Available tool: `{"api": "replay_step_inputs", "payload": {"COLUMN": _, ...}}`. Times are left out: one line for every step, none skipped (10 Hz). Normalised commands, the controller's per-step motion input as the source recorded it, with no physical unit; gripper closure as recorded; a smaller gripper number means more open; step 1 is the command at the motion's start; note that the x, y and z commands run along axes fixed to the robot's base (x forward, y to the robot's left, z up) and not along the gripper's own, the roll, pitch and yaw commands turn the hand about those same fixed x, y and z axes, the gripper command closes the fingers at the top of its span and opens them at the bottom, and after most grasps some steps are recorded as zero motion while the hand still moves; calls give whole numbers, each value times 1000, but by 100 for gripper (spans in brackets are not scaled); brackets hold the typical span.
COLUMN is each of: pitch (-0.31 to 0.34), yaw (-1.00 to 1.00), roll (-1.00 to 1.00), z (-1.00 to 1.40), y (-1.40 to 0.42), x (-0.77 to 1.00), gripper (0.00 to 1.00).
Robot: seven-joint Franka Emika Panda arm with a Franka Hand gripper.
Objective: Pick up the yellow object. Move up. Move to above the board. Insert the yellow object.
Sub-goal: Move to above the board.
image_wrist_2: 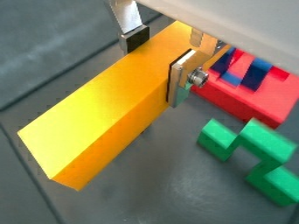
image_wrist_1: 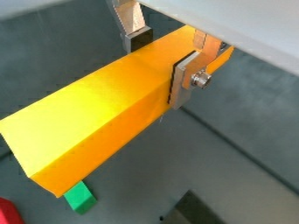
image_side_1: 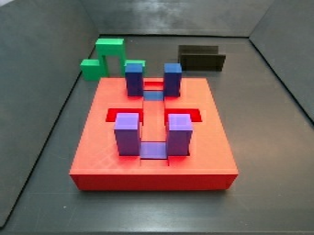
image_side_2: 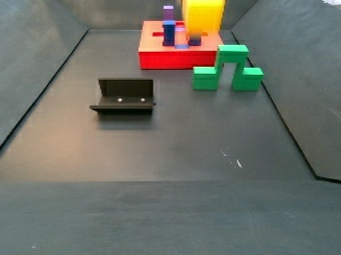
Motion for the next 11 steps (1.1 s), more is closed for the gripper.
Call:
{"api": "replay_step_inputs", "payload": {"pitch": 64, "yaw": 5, "roll": 17, "z": 775, "y": -4, "x": 17, "gripper": 100}}
{"api": "replay_step_inputs", "payload": {"pitch": 64, "yaw": -1, "roll": 15, "z": 501, "y": -4, "x": 21, "gripper": 100}}
{"api": "replay_step_inputs", "payload": {"pitch": 49, "yaw": 4, "roll": 11, "z": 189, "y": 3, "x": 49, "gripper": 100}}
{"api": "replay_step_inputs", "payload": {"pitch": 341, "yaw": -140, "roll": -86, "z": 208, "y": -1400, "x": -18, "gripper": 100}}
{"api": "replay_step_inputs", "payload": {"pitch": 325, "yaw": -110, "roll": -53, "z": 191, "y": -1400, "x": -22, "gripper": 100}}
{"api": "replay_step_inputs", "payload": {"pitch": 254, "yaw": -58, "roll": -22, "z": 196, "y": -1400, "x": -18, "gripper": 100}}
{"api": "replay_step_inputs", "payload": {"pitch": 188, "yaw": -31, "roll": -51, "z": 198, "y": -1400, "x": -12, "gripper": 100}}
{"api": "replay_step_inputs", "payload": {"pitch": 144, "yaw": -11, "roll": -36, "z": 201, "y": -1400, "x": -7, "gripper": 100}}
{"api": "replay_step_inputs", "payload": {"pitch": 116, "yaw": 3, "roll": -2, "z": 210, "y": -1400, "x": 4, "gripper": 100}}
{"api": "replay_step_inputs", "payload": {"pitch": 111, "yaw": -2, "roll": -13, "z": 215, "y": -1400, "x": 24, "gripper": 100}}
{"api": "replay_step_inputs", "payload": {"pitch": 116, "yaw": 4, "roll": 3, "z": 216, "y": -1400, "x": 49, "gripper": 100}}
